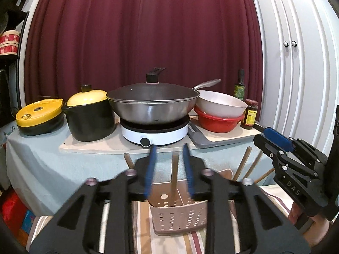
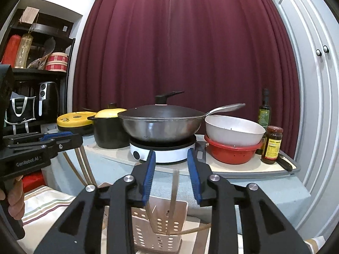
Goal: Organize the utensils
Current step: 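Open both tools to drop the chopsticks into the caddy, then move both open tools back over the chopstick pile, then close the left tool on a chopstick while the right tool grasps another, then lift both held chopsticks and carry them over the white caddy, then open both tools to drop the chopsticks into the caddy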
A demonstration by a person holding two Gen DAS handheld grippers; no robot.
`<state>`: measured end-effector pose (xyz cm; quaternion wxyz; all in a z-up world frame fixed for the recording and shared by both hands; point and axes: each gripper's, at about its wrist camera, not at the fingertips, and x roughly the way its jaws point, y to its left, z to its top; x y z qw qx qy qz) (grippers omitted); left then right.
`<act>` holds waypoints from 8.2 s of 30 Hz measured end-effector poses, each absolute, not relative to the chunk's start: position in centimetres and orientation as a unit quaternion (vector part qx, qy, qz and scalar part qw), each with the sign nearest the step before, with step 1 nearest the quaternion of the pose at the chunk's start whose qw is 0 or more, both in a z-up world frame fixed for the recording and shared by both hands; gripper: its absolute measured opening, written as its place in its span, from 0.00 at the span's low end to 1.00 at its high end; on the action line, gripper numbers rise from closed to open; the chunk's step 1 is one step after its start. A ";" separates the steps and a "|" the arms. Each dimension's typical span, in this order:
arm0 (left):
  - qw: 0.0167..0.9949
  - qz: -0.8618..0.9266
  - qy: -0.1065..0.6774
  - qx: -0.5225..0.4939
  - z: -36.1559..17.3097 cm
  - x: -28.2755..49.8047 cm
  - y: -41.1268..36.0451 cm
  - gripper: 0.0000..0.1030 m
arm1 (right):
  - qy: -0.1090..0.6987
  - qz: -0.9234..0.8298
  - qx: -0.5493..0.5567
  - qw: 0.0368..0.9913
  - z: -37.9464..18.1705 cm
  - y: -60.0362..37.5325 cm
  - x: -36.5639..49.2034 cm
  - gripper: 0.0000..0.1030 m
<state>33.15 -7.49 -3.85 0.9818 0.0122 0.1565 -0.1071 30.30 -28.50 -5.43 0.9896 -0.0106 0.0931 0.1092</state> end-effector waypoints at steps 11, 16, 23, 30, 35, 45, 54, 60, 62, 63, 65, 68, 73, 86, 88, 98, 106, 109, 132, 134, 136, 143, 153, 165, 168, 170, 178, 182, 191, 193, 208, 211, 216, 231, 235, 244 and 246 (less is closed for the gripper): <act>0.989 -0.080 0.120 0.020 -2.7 27.4 -5.8 0.67 | 0.090 0.080 -0.022 0.993 -4.0 -29.0 24.7 0.46; 0.988 -0.074 0.135 0.029 -3.9 23.6 -4.6 0.67 | 0.115 0.076 -0.021 0.990 -5.2 -29.0 20.7 0.48; 0.982 -0.066 0.172 0.045 -7.5 17.8 -3.4 0.67 | 0.155 0.069 -0.012 0.985 -8.3 -29.0 14.8 0.48; 0.974 -0.069 0.211 0.046 -10.8 12.9 -2.9 0.67 | 0.188 0.060 -0.013 0.980 -11.1 -28.7 9.1 0.48; 0.967 -0.066 0.242 0.041 -13.2 10.0 -2.6 0.67 | 0.216 0.061 -0.010 0.975 -13.3 -28.6 6.0 0.48; 0.956 -0.063 0.285 0.043 -17.0 5.7 -1.8 0.67 | 0.265 0.056 -0.012 0.962 -17.6 -28.2 0.7 0.48; 0.947 -0.063 0.311 0.045 -19.8 2.9 -1.6 0.67 | 0.300 0.089 -0.018 0.950 -20.5 -26.9 -2.9 0.48; 0.945 -0.068 0.317 0.047 -20.6 1.8 -1.8 0.67 | 0.318 0.116 -0.026 0.941 -21.5 -25.8 -3.9 0.48; 0.945 -0.071 0.317 0.048 -20.7 1.5 -2.0 0.67 | 0.326 0.118 -0.029 0.938 -21.8 -25.6 -3.9 0.48; 0.945 -0.072 0.317 0.049 -20.8 1.5 -2.1 0.67 | 0.329 0.118 -0.030 0.936 -21.9 -25.6 -3.8 0.48; 0.944 -0.075 0.318 0.049 -20.9 1.4 -2.3 0.67 | 0.334 0.118 -0.028 0.935 -22.1 -25.6 -3.8 0.48; 0.943 -0.079 0.319 0.051 -21.0 1.3 -2.6 0.67 | 0.338 0.115 -0.027 0.934 -22.2 -25.8 -3.7 0.45; 0.941 -0.086 0.324 0.054 -21.5 1.1 -3.2 0.67 | 0.346 0.111 -0.024 0.931 -22.6 -25.9 -3.8 0.42; 0.933 -0.107 0.338 0.061 -23.0 0.7 -4.5 0.67 | 0.350 0.109 -0.018 0.930 -23.3 -25.7 -3.2 0.34; 0.932 -0.111 0.340 0.065 -23.3 0.6 -4.7 0.67 | 0.348 0.110 -0.018 0.931 -23.3 -25.6 -3.2 0.28; 0.920 -0.137 0.361 0.066 -24.5 0.7 -5.4 0.41 | 0.345 0.115 -0.016 0.932 -23.3 -25.4 -3.1 0.22; 0.913 -0.156 0.371 0.064 -25.1 0.6 -5.6 0.16 | 0.343 0.123 -0.014 0.931 -23.2 -25.3 -3.0 0.15; 0.912 -0.164 0.370 0.064 -25.1 0.6 -5.7 0.07 | 0.342 0.129 -0.014 0.931 -23.2 -25.2 -3.0 0.09; 0.950 -0.150 0.268 0.055 -19.0 -0.5 -4.1 0.06 | 0.237 0.099 -0.032 0.966 -17.0 -26.4 -3.8 0.06; 0.953 -0.148 0.259 0.052 -18.3 -0.7 -3.8 0.06 | 0.224 0.100 -0.036 0.969 -16.1 -26.2 -3.9 0.06; 0.956 -0.146 0.250 0.049 -17.6 -1.0 -3.6 0.06 | 0.213 0.100 -0.038 0.971 -15.4 -26.2 -4.0 0.06; 0.966 -0.134 0.218 0.041 -14.9 -1.7 -2.4 0.06 | 0.171 0.095 -0.048 0.979 -12.3 -26.3 -4.5 0.06; 0.976 -0.111 0.184 0.033 -11.0 -2.0 -0.6 0.06 | 0.138 0.095 -0.047 0.985 -9.1 -26.8 -3.5 0.06; 0.976 -0.097 0.194 0.031 -8.9 1.4 0.3 0.06 | 0.135 0.100 -0.036 0.985 -8.0 -27.0 1.1 0.06; 0.976 -0.099 0.192 0.030 -8.6 2.5 0.2 0.06 | 0.129 0.102 -0.038 0.986 -7.6 -26.9 2.6 0.06; 0.976 -0.099 0.192 0.029 -8.5 3.2 0.2 0.06 | 0.125 0.103 -0.038 0.986 -7.3 -26.8 3.5 0.06; 0.976 -0.093 0.195 0.026 -8.2 5.5 0.5 0.06 | 0.118 0.099 -0.040 0.987 -6.6 -26.7 6.6 0.06; 0.976 -0.094 0.194 0.026 -8.1 6.3 0.5 0.06 | 0.120 0.097 -0.038 0.987 -6.4 -26.8 7.4 0.06; 0.975 -0.101 0.199 0.011 -7.3 8.5 1.0 0.06 | 0.121 0.111 -0.023 0.986 -5.6 -27.3 8.6 0.06; 0.975 -0.104 0.197 0.009 -6.8 8.9 1.0 0.06 | 0.119 0.114 -0.020 0.986 -5.4 -27.4 8.9 0.06; 0.986 -0.128 0.107 0.016 0.8 14.4 -1.0 0.06 | 0.049 0.134 -0.018 0.990 0.9 -27.8 14.8 0.06; 0.987 -0.131 0.090 0.015 2.5 16.6 -1.8 0.06 | 0.032 0.131 -0.019 0.991 2.2 -28.0 16.6 0.06; 0.989 -0.131 0.074 0.013 4.8 20.8 -2.9 0.06 | 0.016 0.127 -0.020 0.992 3.6 -28.3 20.2 0.06; 0.987 -0.125 0.097 0.008 3.4 30.2 -5.7 0.06 | 0.008 0.128 -0.015 0.992 2.7 -28.4 28.5 0.06; 0.986 -0.123 0.109 0.018 1.7 31.5 -6.4 0.06 | 0.033 0.130 -0.012 0.991 0.4 -28.0 30.3 0.06; 0.981 -0.121 0.150 0.020 -1.8 33.5 -7.1 0.08 | 0.076 0.125 -0.004 0.989 -2.6 -28.1 32.0 0.08; 0.980 -0.123 0.156 0.016 -2.0 33.6 -7.0 0.10 | 0.078 0.120 -0.003 0.990 -2.5 -28.3 31.9 0.21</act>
